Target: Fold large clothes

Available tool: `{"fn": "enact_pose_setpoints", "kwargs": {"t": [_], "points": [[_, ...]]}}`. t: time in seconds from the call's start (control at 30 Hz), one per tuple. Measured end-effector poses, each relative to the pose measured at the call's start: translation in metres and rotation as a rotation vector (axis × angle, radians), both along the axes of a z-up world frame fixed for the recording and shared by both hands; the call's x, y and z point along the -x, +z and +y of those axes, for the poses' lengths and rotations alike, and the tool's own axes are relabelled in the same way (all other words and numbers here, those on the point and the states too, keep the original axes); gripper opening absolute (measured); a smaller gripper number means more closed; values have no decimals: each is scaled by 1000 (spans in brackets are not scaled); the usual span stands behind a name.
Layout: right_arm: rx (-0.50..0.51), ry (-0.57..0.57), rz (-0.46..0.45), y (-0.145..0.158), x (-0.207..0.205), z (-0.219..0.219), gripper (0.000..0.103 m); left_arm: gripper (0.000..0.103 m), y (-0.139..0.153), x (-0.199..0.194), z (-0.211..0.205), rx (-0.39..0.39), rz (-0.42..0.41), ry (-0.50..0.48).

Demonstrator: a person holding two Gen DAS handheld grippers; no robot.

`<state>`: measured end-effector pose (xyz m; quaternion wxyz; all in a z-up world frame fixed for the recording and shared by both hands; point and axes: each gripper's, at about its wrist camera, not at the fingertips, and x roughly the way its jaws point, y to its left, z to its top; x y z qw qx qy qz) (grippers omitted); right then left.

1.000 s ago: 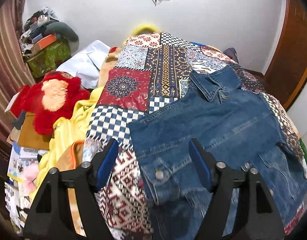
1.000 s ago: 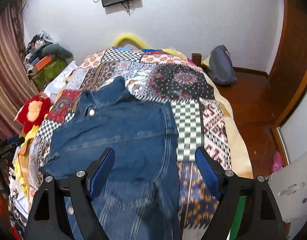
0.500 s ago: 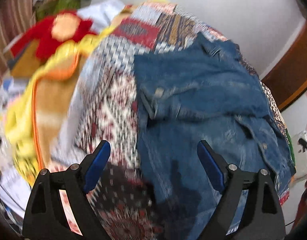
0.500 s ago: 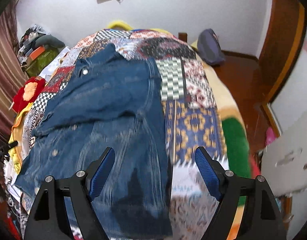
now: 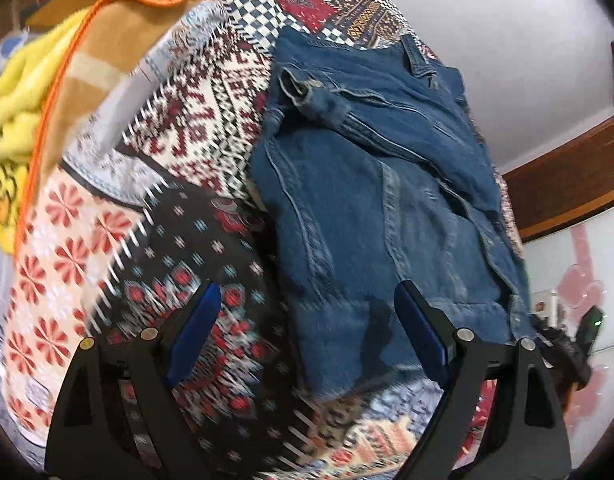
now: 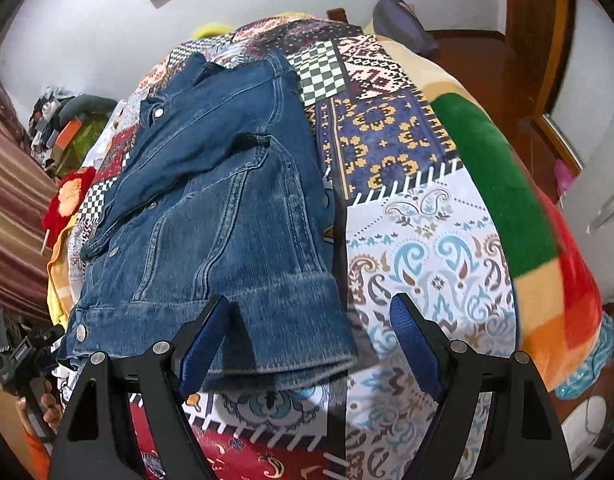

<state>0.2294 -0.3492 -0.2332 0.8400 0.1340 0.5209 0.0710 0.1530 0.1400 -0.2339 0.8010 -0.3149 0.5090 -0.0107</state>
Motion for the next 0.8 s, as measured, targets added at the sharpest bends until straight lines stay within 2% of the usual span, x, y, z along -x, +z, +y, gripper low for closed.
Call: {"fn": "enact_pose_setpoints", "kwargs": {"t": [0.1,0.13,0.17,0.27,0.3,0.4,0.47,0.5,0.57,0.8], "points": [[-32,3,-12,2,5,0,80,88,-5,2,-8,31,6,-21],[-43,2,-17,2,7,0,79,86,-6,2,-13,28,1,-43],[-53,6,-27,3,9,0,76,78,-7,3,-16,20,-8,-61],[-72,25,-27,2,9,2,62,60,-9,3,-21,30,-26,-88],[-74,26,-26,1,9,1,55,58,-8,4,-22,43,-37,-91],[-67,35,-29,-2,9,1,42,47,-3,7,-25,10,-60,-103],[-48,37,-47,0,11,2,31,33,2,10,-28,-23,-73,-116],[-35,43,-60,2,11,3,24,31,5,11,-28,-51,-80,-116],[-22,48,-98,7,11,3,19,26,11,11,-28,-53,-100,-108],[-14,107,-200,39,-9,15,15,16,47,-7,-31,-136,-212,-118]]}}
